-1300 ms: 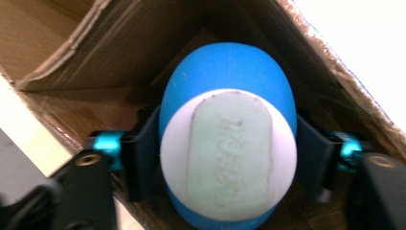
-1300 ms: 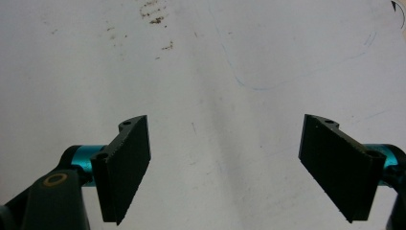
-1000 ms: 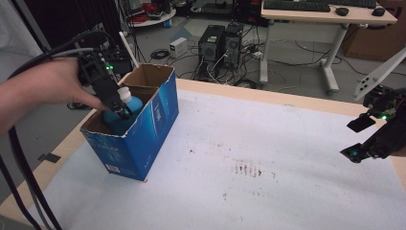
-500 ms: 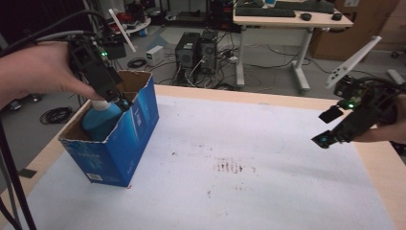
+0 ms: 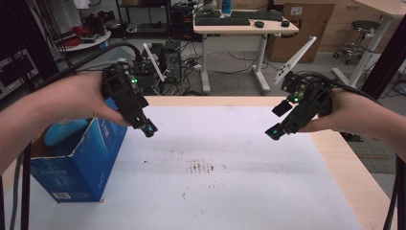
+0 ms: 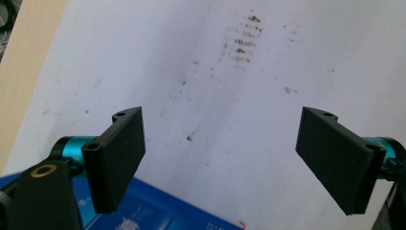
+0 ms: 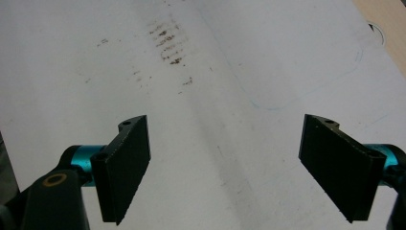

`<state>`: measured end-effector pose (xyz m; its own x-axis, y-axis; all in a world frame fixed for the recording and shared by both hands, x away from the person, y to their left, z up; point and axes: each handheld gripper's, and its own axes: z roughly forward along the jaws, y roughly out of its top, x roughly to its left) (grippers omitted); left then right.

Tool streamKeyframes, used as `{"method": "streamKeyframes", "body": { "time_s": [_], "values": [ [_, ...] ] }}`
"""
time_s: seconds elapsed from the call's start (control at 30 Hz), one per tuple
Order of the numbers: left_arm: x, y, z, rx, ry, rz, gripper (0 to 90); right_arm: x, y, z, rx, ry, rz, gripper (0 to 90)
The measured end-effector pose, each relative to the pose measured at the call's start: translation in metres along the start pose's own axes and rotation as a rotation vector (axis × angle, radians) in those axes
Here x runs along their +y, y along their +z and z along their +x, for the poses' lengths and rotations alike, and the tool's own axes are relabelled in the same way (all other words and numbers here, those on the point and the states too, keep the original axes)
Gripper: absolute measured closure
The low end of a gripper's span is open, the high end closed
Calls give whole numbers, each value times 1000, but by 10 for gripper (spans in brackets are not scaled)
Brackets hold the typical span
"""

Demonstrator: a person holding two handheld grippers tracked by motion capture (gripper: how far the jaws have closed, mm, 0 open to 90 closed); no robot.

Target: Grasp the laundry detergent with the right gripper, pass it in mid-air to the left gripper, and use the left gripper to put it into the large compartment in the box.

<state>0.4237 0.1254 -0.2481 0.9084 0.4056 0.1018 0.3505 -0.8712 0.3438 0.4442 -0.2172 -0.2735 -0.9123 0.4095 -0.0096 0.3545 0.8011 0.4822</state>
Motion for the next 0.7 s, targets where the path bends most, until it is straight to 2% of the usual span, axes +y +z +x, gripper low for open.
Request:
{"method": "streamKeyframes", "body": {
  "time_s": [0.13, 0.37, 0.7],
  "values": [
    [10, 10, -4, -2, 19, -16, 175, -1, -1, 1, -6, -1, 0, 175],
    [18, 25, -11, -15, 41, 10, 175, 0, -2, 2, 2, -16, -16, 175],
    [18, 31, -11, -10, 35, 12, 175, 0, 2, -1, 9, -17, -12, 174]
  ]
}}
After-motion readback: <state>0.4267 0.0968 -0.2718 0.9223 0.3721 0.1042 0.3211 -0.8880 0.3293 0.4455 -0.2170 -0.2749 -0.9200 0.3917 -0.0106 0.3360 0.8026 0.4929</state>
